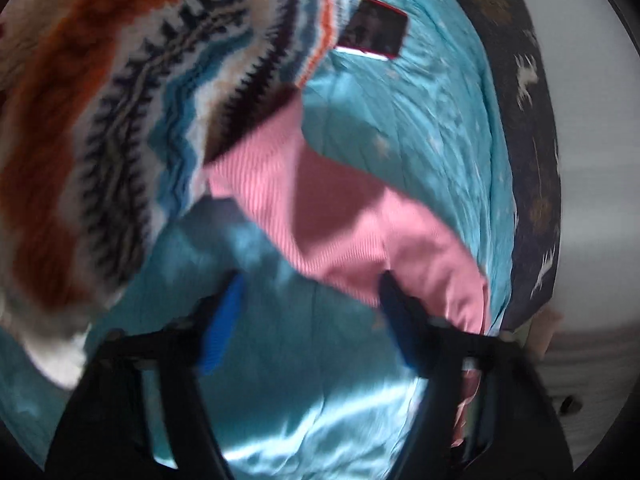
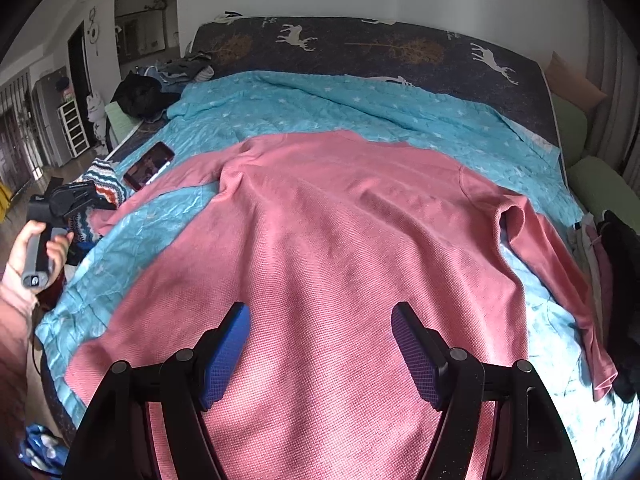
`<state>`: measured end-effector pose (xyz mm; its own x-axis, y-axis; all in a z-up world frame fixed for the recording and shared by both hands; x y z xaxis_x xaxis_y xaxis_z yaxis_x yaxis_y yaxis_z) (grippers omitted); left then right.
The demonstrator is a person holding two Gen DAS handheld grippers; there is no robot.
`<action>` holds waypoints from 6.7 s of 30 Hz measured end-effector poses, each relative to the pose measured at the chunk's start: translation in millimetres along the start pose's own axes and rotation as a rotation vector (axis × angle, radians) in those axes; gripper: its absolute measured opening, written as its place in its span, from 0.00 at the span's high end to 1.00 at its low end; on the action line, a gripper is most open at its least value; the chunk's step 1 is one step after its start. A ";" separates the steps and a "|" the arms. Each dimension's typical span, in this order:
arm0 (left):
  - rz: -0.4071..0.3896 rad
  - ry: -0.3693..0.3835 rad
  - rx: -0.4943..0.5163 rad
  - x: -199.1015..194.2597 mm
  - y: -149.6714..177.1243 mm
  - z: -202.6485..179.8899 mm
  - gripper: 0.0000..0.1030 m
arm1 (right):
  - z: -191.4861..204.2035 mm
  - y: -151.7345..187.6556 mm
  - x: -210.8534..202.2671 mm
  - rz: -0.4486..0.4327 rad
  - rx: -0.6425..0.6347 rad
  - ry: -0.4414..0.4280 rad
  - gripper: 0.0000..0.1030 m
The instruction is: Fold small clothes
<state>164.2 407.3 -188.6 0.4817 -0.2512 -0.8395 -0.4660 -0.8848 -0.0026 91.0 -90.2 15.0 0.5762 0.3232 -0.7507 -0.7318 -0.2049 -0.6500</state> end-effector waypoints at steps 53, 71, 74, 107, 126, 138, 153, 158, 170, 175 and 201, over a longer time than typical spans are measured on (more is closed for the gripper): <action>-0.297 -0.186 1.224 -24.8 271.0 -215.6 0.60 | -140.4 -68.3 50.6 0.082 0.500 -0.492 0.29; -0.242 -0.170 1.050 -4.1 210.5 -199.2 0.60 | -11.2 -59.1 123.7 0.196 -0.455 0.096 0.92; -0.220 -0.162 1.033 2.8 207.1 -205.0 0.60 | -60.2 -90.4 108.6 0.132 -0.020 -0.141 0.93; -0.188 -0.208 0.989 39.3 197.4 -216.1 0.60 | -221.5 -74.2 147.1 0.153 0.826 -0.393 0.96; -0.448 -0.403 1.213 31.0 194.6 -221.6 0.64 | -243.0 -70.9 81.8 0.086 0.590 -0.201 0.92; -0.417 -0.326 1.166 36.1 198.7 -212.1 0.58 | -181.6 -179.9 62.4 0.036 0.259 -0.136 0.50; -0.271 -0.119 1.083 38.6 197.0 -209.7 0.58 | 23.4 -249.4 305.9 0.555 -0.110 -0.369 0.48; -0.262 -0.090 1.068 41.0 191.5 -208.7 0.92 | 18.1 -258.0 318.9 0.520 -0.049 -0.236 0.97; -0.253 -0.067 1.031 34.4 187.0 -200.2 0.88 | -1.5 -284.7 292.7 0.415 0.040 -0.335 0.76; -0.257 -0.010 1.025 28.9 192.6 -208.8 0.43 | 6.0 -270.1 301.6 0.476 -0.008 -0.319 0.43; -0.336 -0.037 1.017 -8.4 167.1 -218.5 0.74 | -73.8 -224.6 190.5 0.328 0.050 -0.227 0.79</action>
<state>244.4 175.8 -63.2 0.6855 -0.0285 -0.7275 -0.7216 -0.1593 -0.6737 392.0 -50.8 9.2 0.2183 0.4450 -0.8685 -0.8834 -0.2880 -0.3696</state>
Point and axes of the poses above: each gripper's, at about its wrist camera, not at the fingertips, and x roughly the way its jaws point, z to its left, y to its underside, the point moved 6 cm from there along x, roughly the way its jaws point, and after that the axes turned 10 degrees about -y, right-handed, at the moved point
